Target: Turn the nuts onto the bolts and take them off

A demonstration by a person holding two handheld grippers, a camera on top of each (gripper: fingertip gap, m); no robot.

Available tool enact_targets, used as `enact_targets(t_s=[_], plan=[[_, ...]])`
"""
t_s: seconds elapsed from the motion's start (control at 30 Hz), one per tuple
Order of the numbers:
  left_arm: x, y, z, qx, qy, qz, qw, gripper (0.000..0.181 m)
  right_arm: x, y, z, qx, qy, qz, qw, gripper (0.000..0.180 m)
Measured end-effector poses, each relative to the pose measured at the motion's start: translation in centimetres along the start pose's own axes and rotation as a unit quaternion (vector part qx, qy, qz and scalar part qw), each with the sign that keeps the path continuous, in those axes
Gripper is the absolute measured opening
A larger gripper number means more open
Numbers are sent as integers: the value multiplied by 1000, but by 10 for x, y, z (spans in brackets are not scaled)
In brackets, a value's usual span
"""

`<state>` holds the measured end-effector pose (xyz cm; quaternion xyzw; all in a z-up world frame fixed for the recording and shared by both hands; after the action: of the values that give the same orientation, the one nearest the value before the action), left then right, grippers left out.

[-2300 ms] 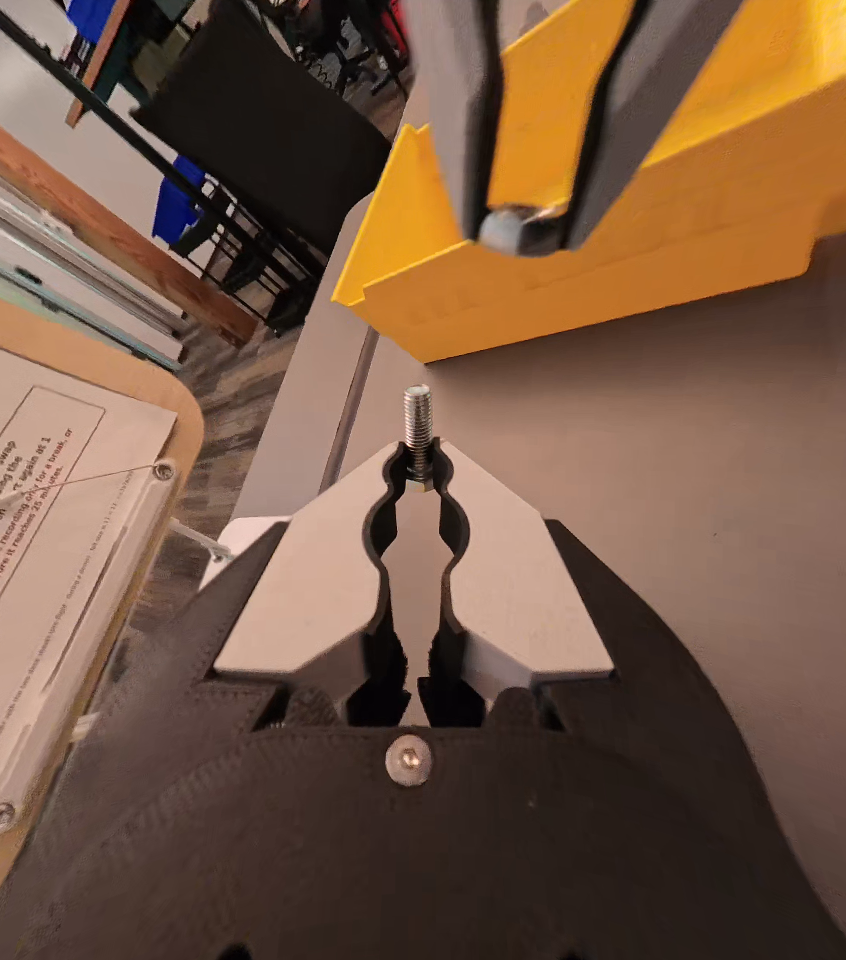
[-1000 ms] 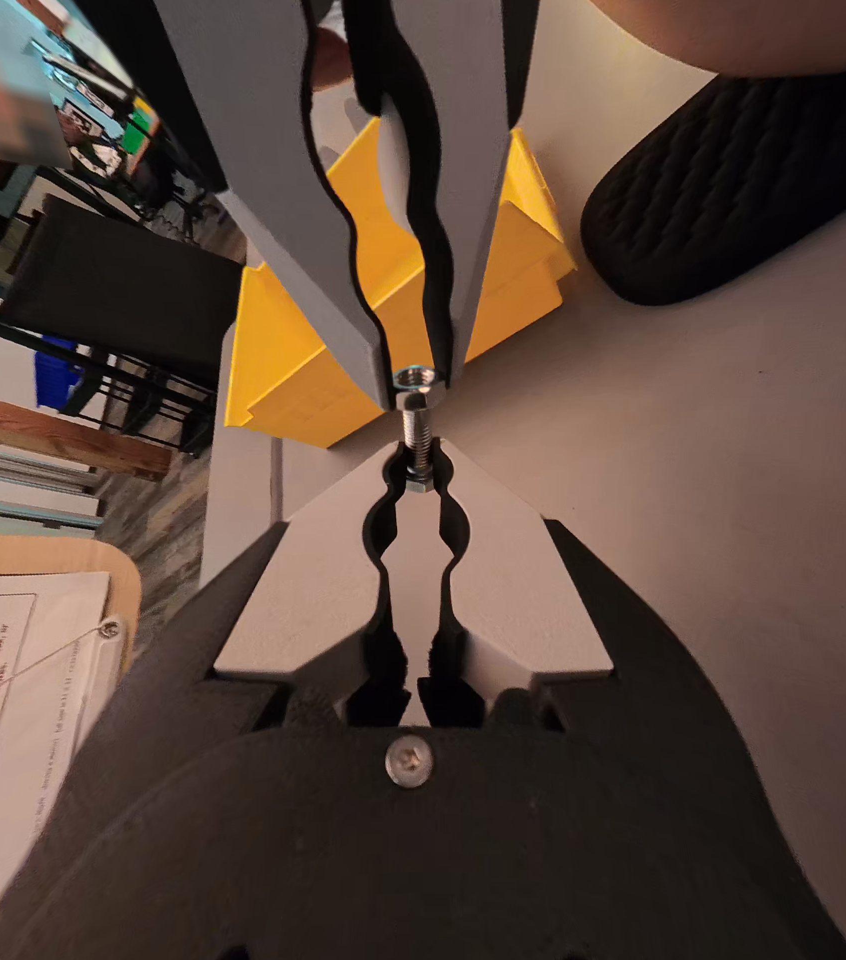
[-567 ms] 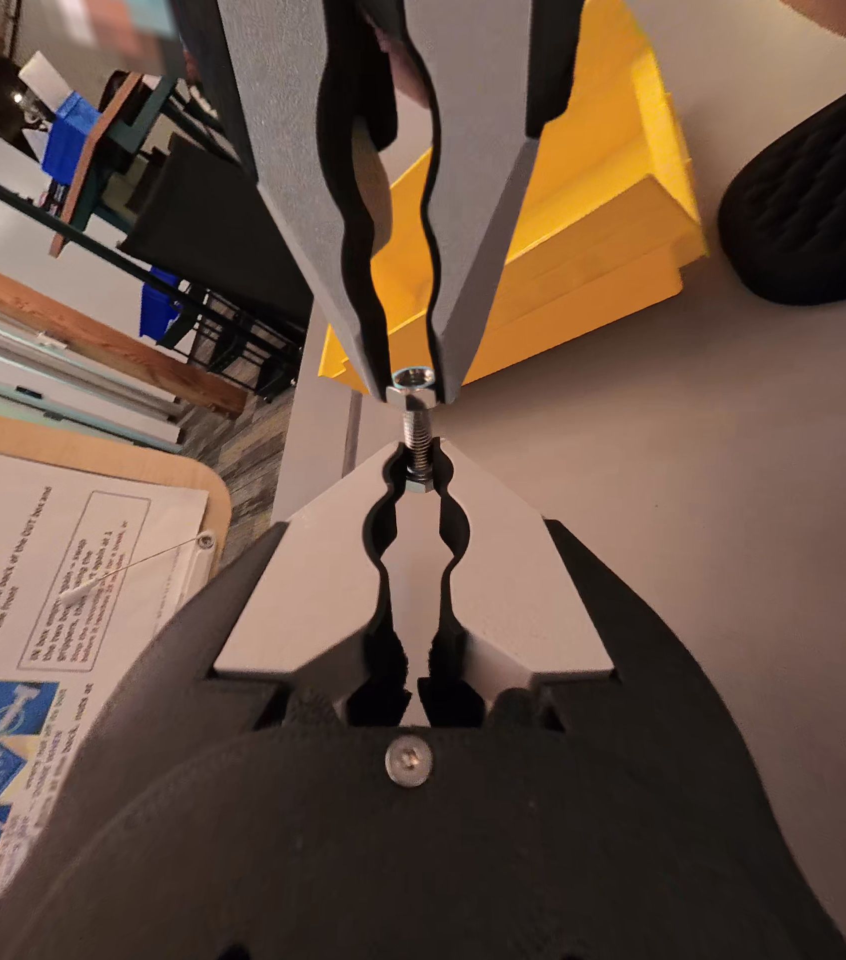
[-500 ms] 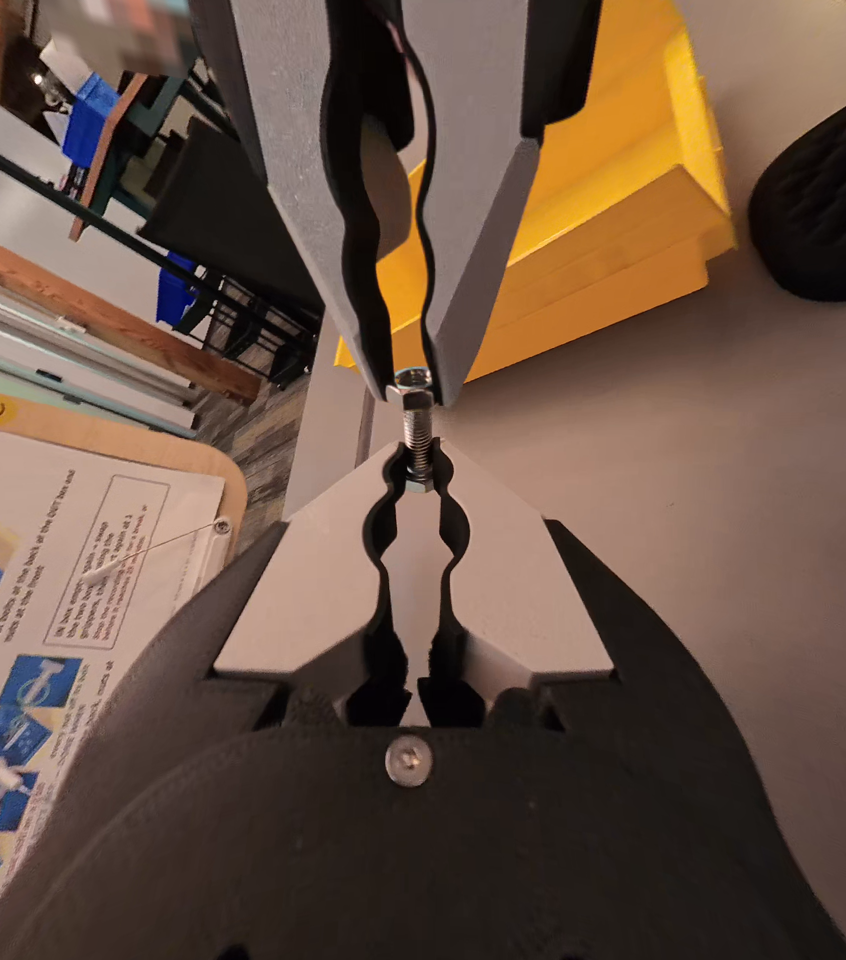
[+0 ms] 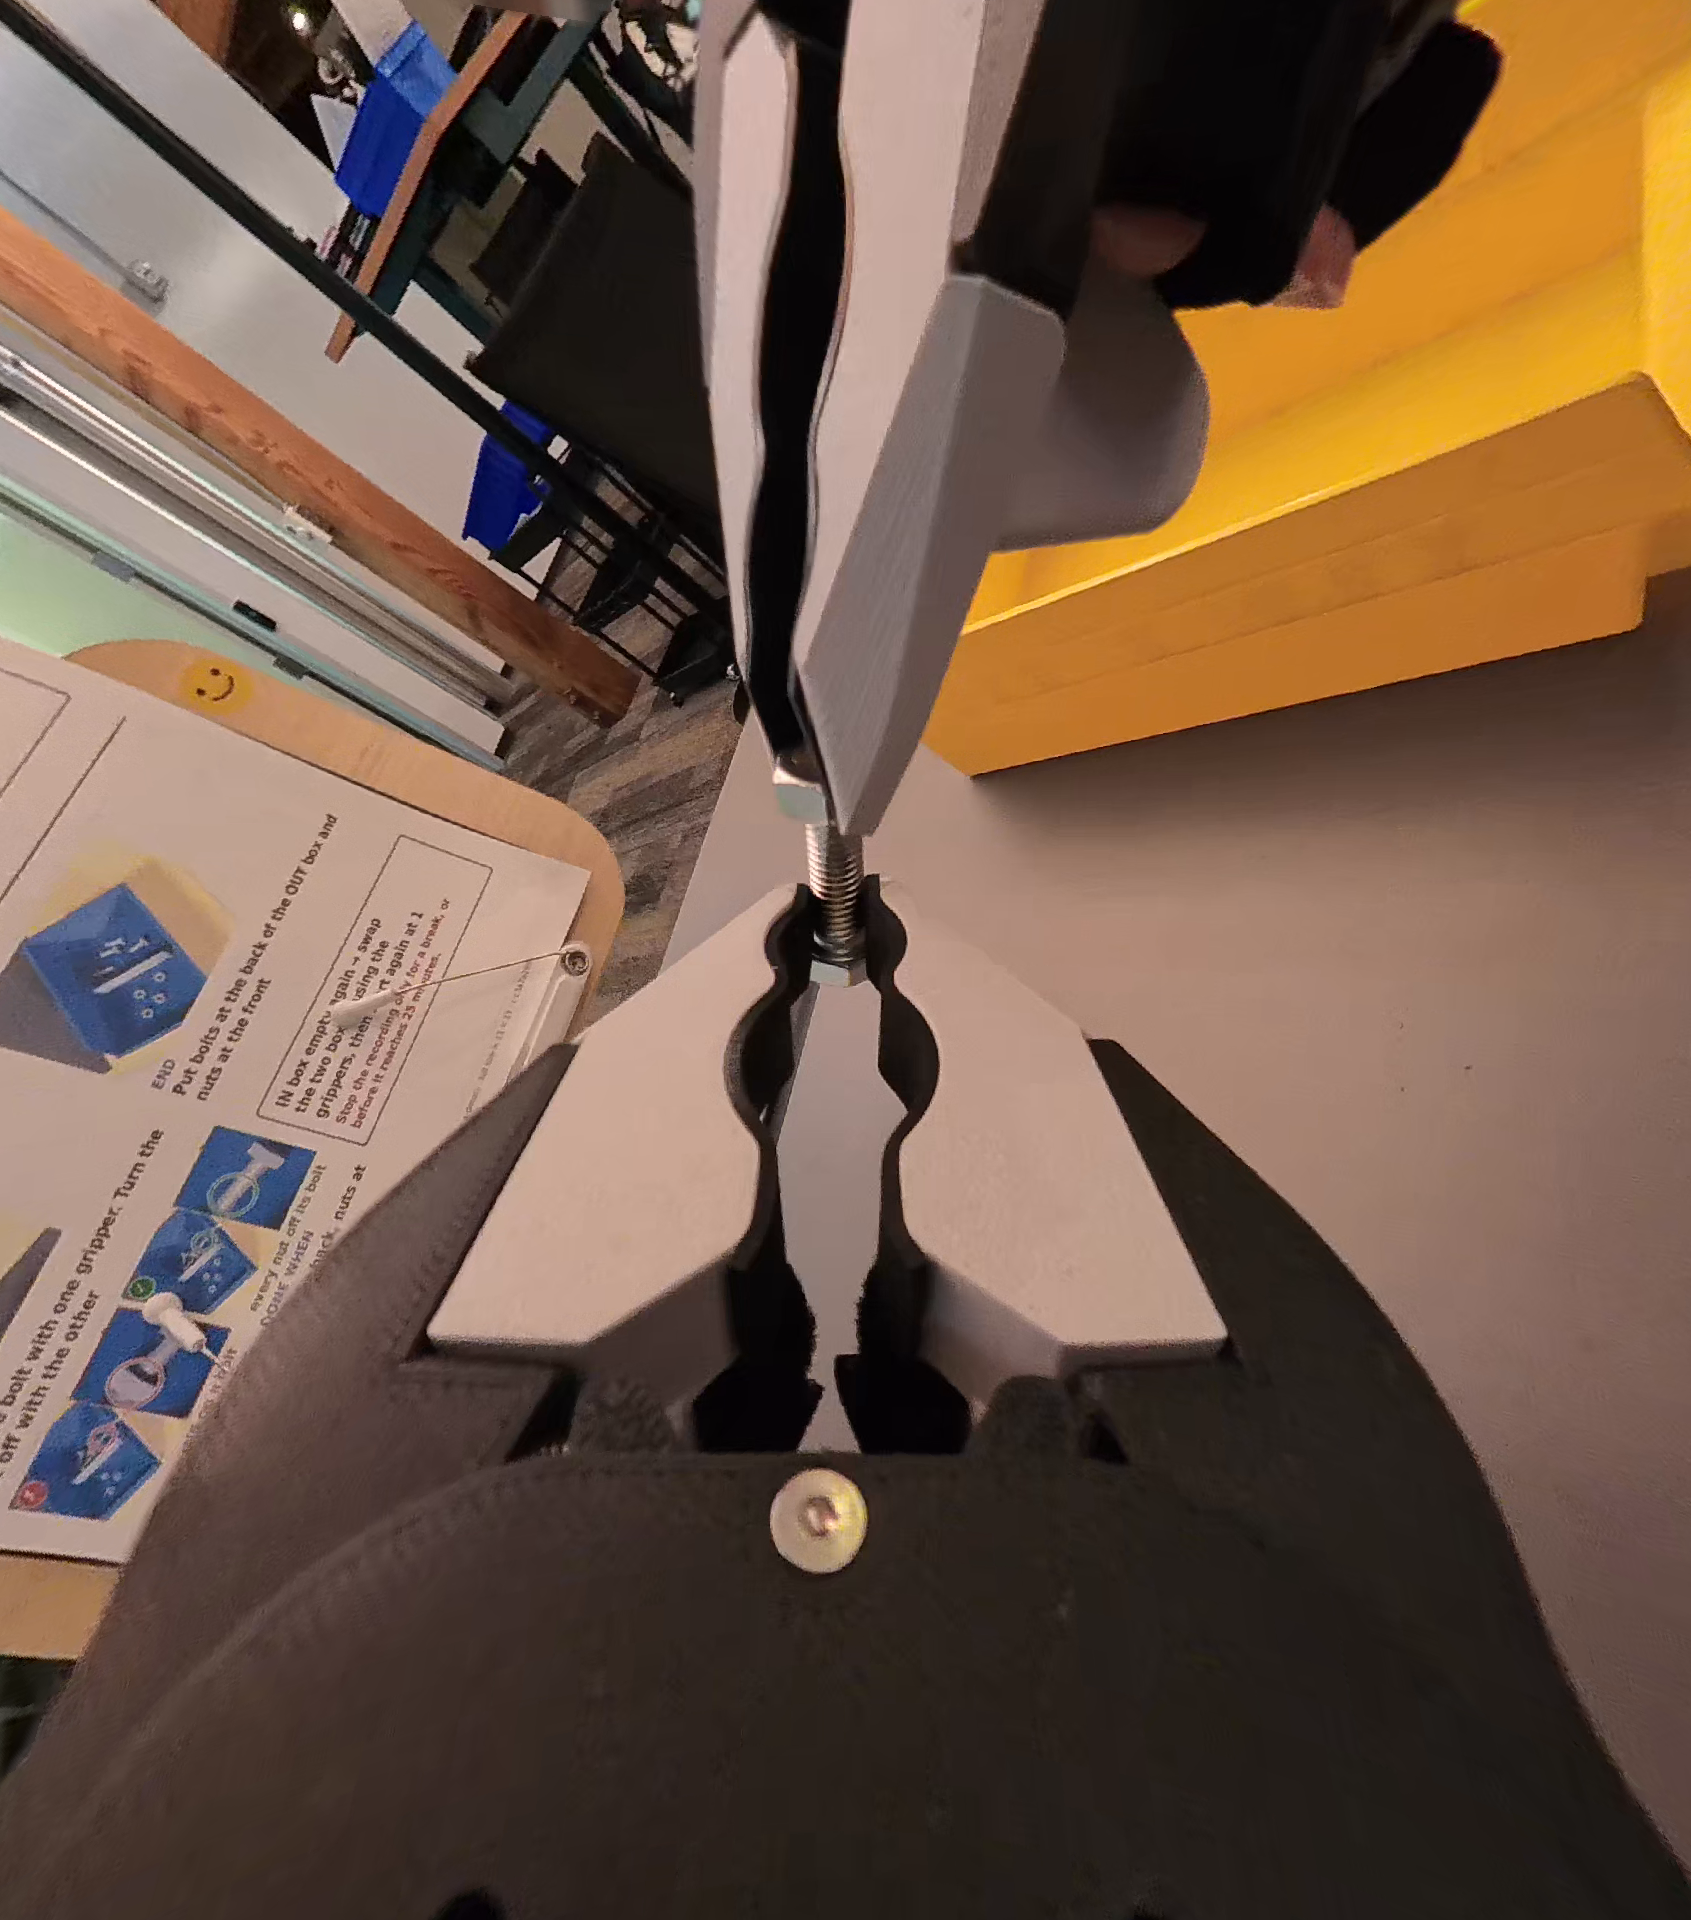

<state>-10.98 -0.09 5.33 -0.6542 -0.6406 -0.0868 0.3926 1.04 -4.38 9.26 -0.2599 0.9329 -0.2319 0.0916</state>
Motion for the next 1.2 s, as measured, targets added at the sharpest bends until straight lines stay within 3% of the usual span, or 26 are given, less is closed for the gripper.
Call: enact_targets(t_s=[0.23,1.2], plan=[[2,-2,-3,20,10,-27,999,7,-2,4,-1,-1,62,-8,998,17],[9,-10,-3,-40,-51,11,998,7,0,4,-5,-29,1,-2,1000,21]])
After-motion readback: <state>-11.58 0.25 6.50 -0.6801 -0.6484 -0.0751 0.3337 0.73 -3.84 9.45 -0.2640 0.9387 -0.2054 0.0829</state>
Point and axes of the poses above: each gripper's, where its closed fingertips meet, y out along the fingers, z out of its underside, x = y × z across the jaws, the point moved 9 cm from there along -y, back along the fingers, and after that the axes turned 9 degrees about z, right-handed, at the moved point
